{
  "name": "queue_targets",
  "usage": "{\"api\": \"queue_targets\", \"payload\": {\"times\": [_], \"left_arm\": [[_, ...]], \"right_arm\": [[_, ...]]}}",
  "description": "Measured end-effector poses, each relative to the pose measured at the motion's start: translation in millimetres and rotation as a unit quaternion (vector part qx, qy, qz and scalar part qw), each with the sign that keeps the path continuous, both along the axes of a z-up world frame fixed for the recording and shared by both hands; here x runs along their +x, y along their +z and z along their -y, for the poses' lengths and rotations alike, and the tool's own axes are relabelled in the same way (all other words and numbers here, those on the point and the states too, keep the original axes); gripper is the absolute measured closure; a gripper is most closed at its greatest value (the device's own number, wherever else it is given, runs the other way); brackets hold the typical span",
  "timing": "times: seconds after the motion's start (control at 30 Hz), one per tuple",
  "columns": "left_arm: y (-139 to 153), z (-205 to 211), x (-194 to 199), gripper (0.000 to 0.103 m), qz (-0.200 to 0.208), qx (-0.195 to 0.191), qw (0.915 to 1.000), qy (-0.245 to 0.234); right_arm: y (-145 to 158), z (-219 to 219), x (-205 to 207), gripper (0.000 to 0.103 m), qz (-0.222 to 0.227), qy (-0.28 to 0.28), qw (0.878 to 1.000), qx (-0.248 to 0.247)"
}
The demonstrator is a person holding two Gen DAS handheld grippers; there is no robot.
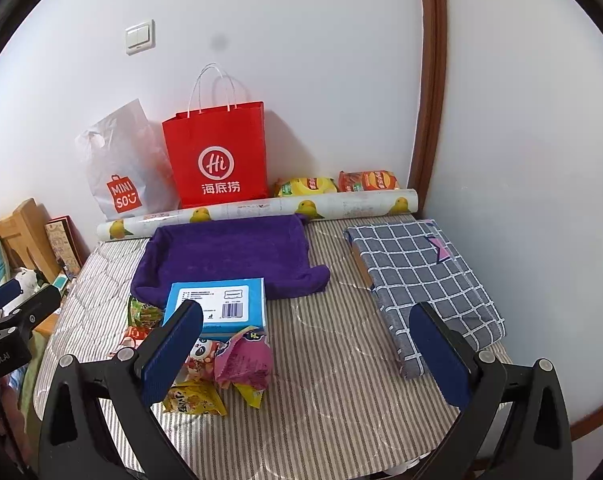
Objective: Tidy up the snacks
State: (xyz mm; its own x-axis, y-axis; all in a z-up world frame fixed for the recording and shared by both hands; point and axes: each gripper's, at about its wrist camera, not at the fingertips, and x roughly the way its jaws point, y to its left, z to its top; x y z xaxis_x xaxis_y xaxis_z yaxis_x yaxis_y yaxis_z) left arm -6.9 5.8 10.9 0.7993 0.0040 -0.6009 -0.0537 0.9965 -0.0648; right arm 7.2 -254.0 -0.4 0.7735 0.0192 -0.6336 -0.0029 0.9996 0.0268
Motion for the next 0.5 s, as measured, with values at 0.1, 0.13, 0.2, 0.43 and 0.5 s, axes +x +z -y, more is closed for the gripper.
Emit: {"api": "queue_targets", "payload": {"times": [0.1,0.13,0.2,0.43,0.5], "left_arm": [[1.4,-1.0,-0.9,0.000,0.002,0.000,1.0000,0.001],[2.2,-1.4,-1.0,0.000,0.003,0.001,1.0000,0.002],[3.1,-1.8,-2.1,0.000,0.003,0.000,1.0000,0.001],[2.7,-1.6,-3.2,0.000,0.004,0.001,1.0000,0.001],[2.5,-1.8,-3.5,0.000,0.004,0.000,1.0000,0.001]], "right_arm": [[1.5,-1.5,-0.9,0.001,0.001,0.000,1.000,0.000],[1.9,-1.6,-1.8,0.001,0.002,0.000,1.000,0.000],[2.1,-1.1,-2.8,0.001,0.003,0.000,1.000,0.002],[2.7,-0.3,-4.9,0.001,0.005,-0.001,1.000,0.003],[2.8,-0.8,-5.4,0.001,0.005,0.000,1.000,0.003]]}}
